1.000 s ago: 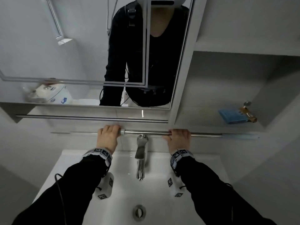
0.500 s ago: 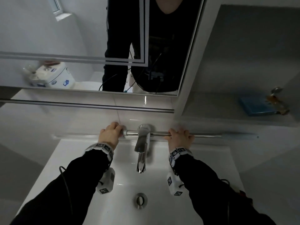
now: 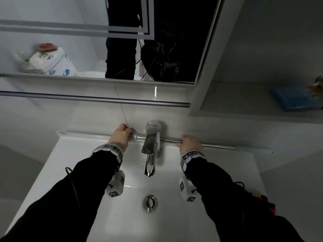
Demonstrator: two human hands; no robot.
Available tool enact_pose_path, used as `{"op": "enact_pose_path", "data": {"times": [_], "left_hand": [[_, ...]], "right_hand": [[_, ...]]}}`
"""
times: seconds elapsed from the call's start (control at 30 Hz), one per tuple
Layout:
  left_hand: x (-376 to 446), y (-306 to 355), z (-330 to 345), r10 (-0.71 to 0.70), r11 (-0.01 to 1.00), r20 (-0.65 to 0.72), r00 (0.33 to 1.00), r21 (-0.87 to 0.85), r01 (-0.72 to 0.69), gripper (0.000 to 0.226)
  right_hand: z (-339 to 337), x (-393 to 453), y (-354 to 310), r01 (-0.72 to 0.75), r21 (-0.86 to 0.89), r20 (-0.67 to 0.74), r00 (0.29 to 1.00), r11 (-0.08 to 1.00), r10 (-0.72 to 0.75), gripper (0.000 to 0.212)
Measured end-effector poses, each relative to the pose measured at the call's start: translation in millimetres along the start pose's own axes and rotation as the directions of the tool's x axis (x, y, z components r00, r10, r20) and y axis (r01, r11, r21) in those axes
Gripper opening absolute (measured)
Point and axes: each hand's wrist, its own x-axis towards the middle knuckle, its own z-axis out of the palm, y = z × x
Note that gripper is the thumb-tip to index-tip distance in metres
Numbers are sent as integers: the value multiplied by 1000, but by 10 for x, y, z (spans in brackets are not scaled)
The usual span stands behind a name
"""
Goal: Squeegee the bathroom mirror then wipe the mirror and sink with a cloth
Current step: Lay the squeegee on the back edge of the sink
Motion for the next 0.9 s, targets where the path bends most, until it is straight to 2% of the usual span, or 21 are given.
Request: {"op": "enact_pose_path", "data": {"times": [0.1,0.27,0.4,0.53,0.67,0.9], "left_hand": [[-5,-17,43,-4,999,25,1000,-41,5,33],[5,-50,84,8,1000,36,999,15,-8,43],[-37,-78,106,-41,984,115,993,177,20,54],[-91,-75,111,-73,972,162,984,234,34,65],[-154,-16,109,-66,974,157,985,223,29,63],[-432,136,67,-82,968,124,989,247,50,49]], "right_hand": [[25,36,17,-1,10,25,1000,1000,1,33],[85,91,31,10,25,33,999,1000,-11,32],[172,69,56,-4,50,54,999,999,1,34],[303,-34,156,17,90,61,998,996,-23,56],[325,-140,266,0,102,59,998,995,-6,63],[227,-429,410,-133,180,32,991,975,129,44]]}}
